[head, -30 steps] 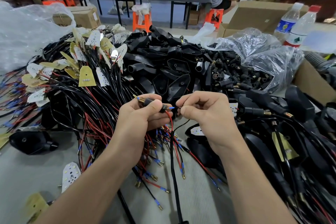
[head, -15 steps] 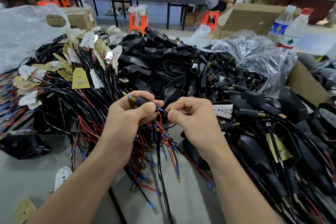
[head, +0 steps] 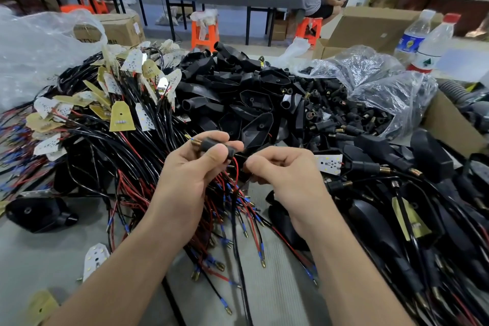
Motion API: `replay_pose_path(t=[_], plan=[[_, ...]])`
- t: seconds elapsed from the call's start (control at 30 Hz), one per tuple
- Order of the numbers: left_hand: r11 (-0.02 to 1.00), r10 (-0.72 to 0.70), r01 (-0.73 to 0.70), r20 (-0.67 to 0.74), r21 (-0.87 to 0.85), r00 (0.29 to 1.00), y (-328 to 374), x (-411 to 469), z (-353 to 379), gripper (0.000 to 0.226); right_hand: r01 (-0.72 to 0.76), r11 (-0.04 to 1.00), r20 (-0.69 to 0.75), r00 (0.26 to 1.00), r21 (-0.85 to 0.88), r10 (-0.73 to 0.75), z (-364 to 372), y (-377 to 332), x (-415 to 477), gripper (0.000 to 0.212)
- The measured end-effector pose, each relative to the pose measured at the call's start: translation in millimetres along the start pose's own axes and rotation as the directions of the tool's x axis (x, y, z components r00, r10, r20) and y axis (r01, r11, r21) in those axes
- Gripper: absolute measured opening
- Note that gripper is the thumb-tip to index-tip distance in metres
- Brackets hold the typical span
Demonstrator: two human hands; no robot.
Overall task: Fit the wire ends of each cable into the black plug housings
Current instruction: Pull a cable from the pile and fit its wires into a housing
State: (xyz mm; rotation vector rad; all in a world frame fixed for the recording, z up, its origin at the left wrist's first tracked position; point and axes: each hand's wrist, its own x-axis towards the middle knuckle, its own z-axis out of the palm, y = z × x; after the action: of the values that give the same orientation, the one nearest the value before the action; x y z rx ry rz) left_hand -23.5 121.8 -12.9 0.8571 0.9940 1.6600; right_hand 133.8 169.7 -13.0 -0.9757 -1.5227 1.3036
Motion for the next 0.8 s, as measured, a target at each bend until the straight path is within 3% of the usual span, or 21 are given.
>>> replay_pose_path(t=[0.1, 0.27, 0.43, 0.57, 0.8], plan=[[0.999, -0.012, 0.011, 0.038, 0.043, 0.999, -2, -1, 0, 0.019, 0.026, 0.998, 0.004, 1.000, -0.054, -0.026, 9, 2, -3, 0.008], [0.999, 0.040, -0.040, 0.029, -0.012, 0.999, 4, 0, 0, 0.015, -0.112, 0.979, 0.094, 0.991, 0.171, 0.098, 7, 1, -2, 0.013], [1.000, 0.017, -0.017, 0.011, 0.007, 1.000, 2, 1, -1, 0.022, -0.104, 0.991, 0.049, 0.994, 0.083, 0.100, 11, 3, -3, 0.016], [0.984, 0.033, -0.042, 0.056, 0.174, 0.998, -2, 1, -2, 0.023, -0.041, 0.999, -0.010, 0.999, -0.026, 0.040, 12, 4, -4, 0.015], [0.992, 0.058, -0.060, 0.021, 0.107, 0.998, 0, 1, -3, 0.017, -0.065, 0.997, 0.067, 0.996, 0.042, 0.062, 14, 2, -4, 0.025]])
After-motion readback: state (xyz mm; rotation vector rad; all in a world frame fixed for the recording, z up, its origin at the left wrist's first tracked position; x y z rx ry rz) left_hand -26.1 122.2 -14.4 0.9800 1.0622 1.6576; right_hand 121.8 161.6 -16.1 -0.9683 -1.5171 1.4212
